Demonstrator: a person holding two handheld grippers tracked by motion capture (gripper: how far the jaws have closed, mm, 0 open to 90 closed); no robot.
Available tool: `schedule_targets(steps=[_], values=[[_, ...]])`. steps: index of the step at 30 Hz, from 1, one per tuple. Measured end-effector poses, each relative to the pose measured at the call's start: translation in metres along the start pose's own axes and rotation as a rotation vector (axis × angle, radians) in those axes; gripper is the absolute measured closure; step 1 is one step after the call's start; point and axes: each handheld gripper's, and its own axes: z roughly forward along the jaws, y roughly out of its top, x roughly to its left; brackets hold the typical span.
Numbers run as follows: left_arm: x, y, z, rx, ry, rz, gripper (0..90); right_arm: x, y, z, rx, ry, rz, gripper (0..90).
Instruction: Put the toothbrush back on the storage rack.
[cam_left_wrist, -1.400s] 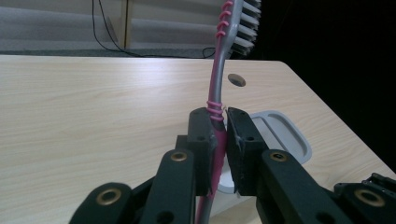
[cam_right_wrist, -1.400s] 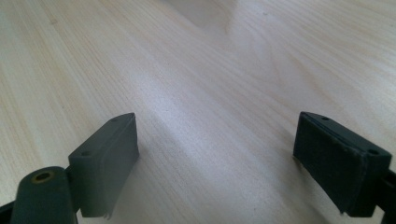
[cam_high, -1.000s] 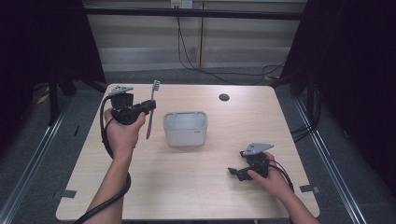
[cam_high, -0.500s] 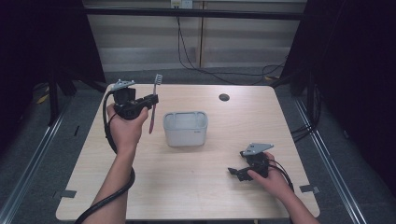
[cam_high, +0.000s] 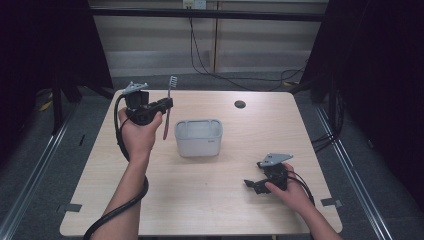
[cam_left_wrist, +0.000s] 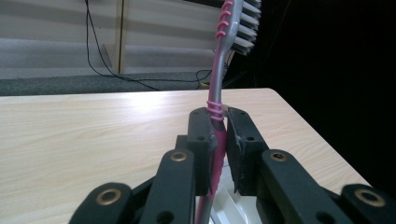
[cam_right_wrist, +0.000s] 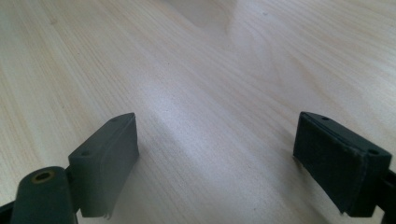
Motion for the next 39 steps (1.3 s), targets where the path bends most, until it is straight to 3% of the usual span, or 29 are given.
schedule_targets(steps=[39], values=[[-0.011, 0.008, 0.027, -0.025, -0.025, 0.014, 80.5, 0.000, 0.000, 0.000, 0.000, 0.000, 0.000, 13.3]])
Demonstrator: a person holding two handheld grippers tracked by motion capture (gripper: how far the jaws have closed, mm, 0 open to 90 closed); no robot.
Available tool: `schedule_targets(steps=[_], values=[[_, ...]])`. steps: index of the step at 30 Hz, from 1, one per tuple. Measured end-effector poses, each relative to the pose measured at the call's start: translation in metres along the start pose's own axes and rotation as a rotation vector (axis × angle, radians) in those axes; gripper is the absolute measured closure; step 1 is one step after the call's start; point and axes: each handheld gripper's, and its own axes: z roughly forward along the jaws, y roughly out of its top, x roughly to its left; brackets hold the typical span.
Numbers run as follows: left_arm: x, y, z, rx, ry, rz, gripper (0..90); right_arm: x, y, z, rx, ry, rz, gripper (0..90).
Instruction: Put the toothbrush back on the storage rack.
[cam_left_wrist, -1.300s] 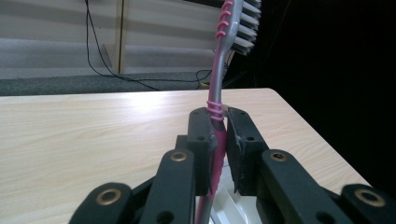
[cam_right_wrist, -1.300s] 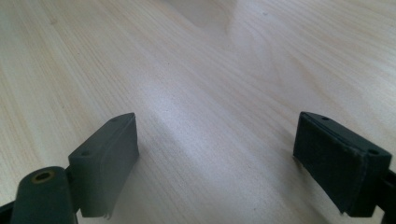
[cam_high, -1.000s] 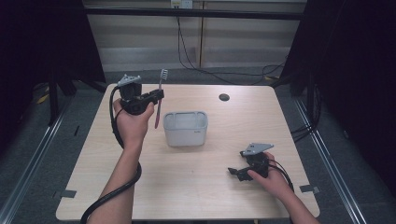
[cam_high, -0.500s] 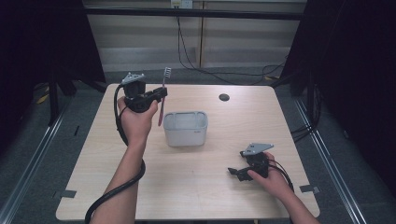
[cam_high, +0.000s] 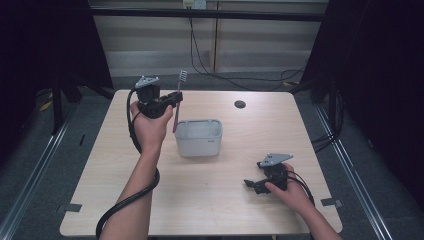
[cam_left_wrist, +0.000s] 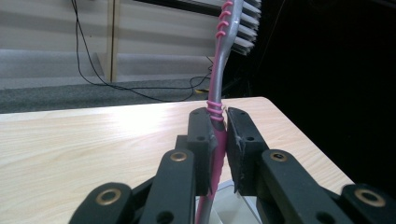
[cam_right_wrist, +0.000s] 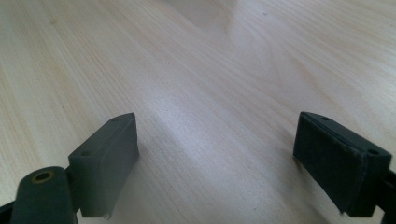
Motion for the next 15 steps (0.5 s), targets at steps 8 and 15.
schedule_targets(steps=[8, 15], values=[[-0.003, 0.000, 0.006, -0.001, -0.007, 0.004, 80.5, 0.000, 0.000, 0.000, 0.000, 0.000, 0.000, 13.3], [-0.004, 0.000, 0.011, -0.008, -0.003, 0.009, 80.5, 0.000, 0.000, 0.000, 0.000, 0.000, 0.000, 13.4]])
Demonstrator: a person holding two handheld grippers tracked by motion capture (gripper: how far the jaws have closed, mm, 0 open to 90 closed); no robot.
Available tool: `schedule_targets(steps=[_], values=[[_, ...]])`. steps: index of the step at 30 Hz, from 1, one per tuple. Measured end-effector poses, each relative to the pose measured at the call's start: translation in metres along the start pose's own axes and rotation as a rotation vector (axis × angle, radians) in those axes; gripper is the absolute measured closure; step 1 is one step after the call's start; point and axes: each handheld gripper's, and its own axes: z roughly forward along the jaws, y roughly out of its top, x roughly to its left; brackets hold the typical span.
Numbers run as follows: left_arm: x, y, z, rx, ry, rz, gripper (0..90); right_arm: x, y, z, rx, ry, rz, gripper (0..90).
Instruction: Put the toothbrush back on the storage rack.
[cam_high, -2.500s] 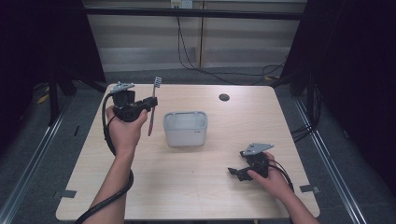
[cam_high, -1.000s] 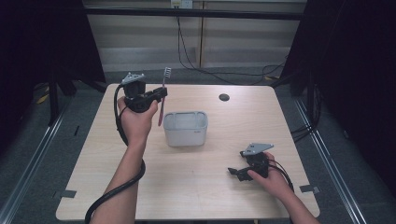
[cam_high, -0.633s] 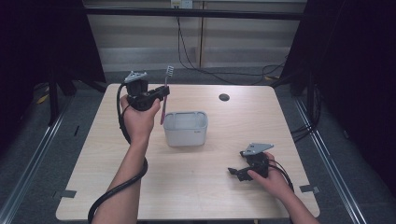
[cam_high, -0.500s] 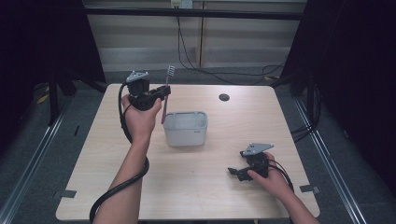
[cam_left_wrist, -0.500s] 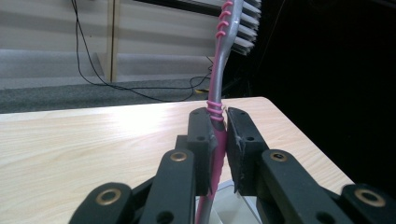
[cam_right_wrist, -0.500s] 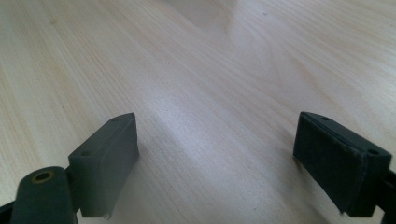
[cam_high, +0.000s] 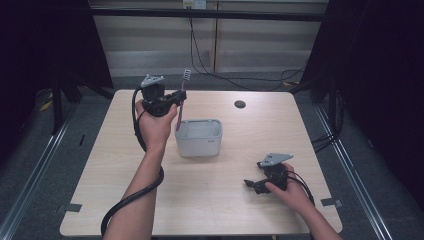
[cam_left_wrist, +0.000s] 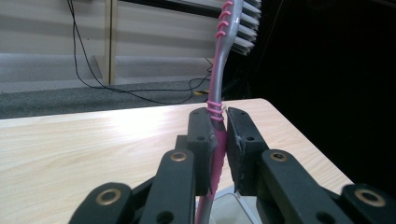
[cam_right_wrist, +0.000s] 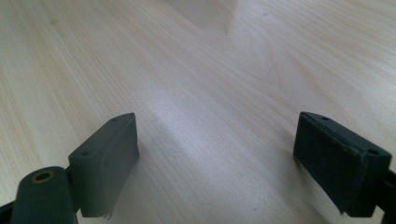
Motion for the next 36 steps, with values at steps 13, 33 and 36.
schedule_targets(steps=[13, 33, 36], values=[[0.003, -0.008, 0.009, -0.001, 0.001, -0.011, 80.4, 0.000, 0.000, 0.000, -0.001, 0.000, -0.001, 13.4], [0.008, -0.020, 0.016, -0.008, 0.005, -0.032, 80.4, 0.000, 0.000, 0.000, 0.001, 0.001, 0.002, 13.4], [0.010, -0.021, 0.015, -0.012, 0.009, -0.033, 80.4, 0.000, 0.000, 0.000, 0.001, 0.001, 0.002, 13.4]])
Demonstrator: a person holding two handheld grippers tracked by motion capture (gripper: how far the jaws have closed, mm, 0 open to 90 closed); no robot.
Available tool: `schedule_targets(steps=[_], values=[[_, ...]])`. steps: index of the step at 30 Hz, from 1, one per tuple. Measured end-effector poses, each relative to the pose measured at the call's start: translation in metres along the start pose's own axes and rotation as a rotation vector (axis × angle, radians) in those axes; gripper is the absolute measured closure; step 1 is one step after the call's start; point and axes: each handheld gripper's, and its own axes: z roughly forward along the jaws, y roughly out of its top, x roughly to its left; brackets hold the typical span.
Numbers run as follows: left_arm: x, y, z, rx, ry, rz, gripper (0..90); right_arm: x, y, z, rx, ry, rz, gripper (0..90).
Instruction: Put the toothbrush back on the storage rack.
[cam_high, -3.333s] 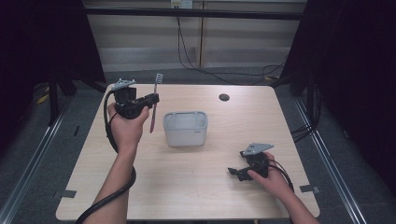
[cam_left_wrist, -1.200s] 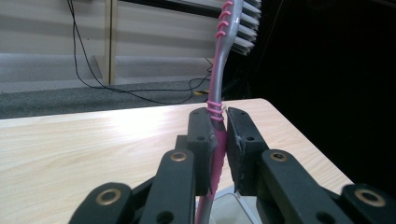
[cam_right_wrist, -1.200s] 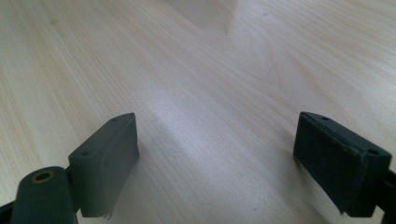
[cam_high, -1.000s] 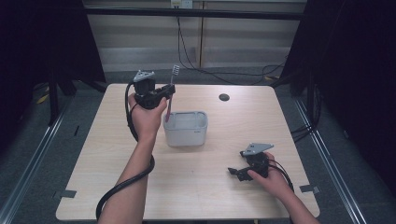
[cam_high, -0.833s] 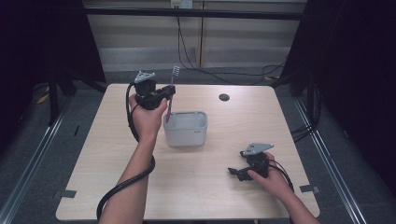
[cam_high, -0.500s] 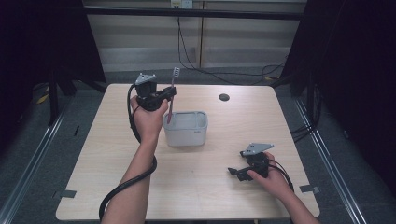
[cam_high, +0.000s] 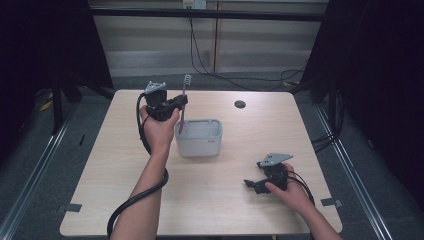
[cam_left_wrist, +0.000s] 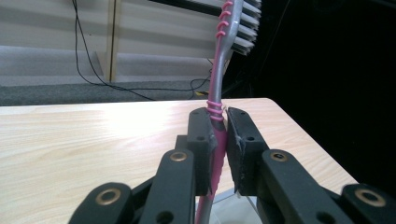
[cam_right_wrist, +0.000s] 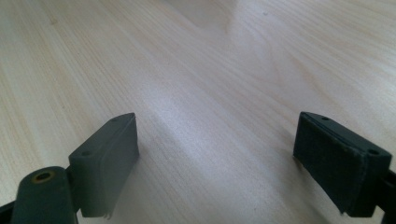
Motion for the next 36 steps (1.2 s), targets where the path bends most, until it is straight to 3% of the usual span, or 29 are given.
schedule_targets(steps=[36], values=[[0.013, -0.027, -0.005, 0.011, 0.019, -0.025, 80.0, 0.000, 0.000, 0.000, 0.001, 0.001, -0.001, 13.4]])
